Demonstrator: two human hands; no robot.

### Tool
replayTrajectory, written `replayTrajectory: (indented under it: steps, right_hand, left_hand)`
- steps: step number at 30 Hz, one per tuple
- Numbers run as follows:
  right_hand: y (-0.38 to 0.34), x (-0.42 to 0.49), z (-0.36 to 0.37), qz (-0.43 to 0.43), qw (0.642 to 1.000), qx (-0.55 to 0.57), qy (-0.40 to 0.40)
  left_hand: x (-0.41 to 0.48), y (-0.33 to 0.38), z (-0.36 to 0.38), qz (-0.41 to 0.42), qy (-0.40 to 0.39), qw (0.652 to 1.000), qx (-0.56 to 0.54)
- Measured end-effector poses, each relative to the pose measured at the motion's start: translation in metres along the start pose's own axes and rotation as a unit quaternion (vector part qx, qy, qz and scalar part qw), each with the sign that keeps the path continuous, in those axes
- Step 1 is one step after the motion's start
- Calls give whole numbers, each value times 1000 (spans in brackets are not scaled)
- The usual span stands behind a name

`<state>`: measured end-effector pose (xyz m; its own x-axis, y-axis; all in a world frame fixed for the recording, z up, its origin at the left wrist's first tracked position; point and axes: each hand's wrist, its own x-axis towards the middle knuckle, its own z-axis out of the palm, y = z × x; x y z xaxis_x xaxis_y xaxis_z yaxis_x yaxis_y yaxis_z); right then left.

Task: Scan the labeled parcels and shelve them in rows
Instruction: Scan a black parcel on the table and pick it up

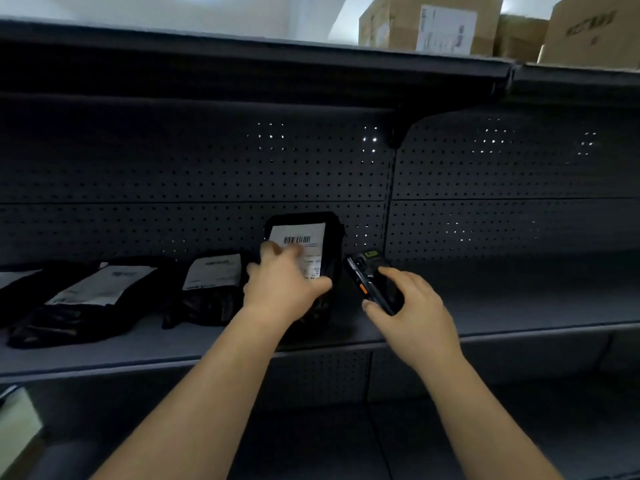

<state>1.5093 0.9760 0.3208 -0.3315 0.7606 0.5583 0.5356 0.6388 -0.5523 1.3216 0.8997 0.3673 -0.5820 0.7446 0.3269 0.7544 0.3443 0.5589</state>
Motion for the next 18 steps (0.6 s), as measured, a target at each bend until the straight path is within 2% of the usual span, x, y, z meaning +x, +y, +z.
replayTrajectory:
  steps: [5,10,14,18]
  right_hand:
    - [25,26,8,-19,999,15,-24]
    - [42,49,13,-33,997,47,-51]
    - [57,64,17,-39,996,60,-62]
    - [69,75,21,-42,993,72,-81]
  left_hand:
    - [18,13,25,-83,-58,991,83]
    - [34,21,47,-176,-104,969,141]
    - [54,25,59,-204,-130,955,172]
    - [71,21,68,-214,-121,953,176]
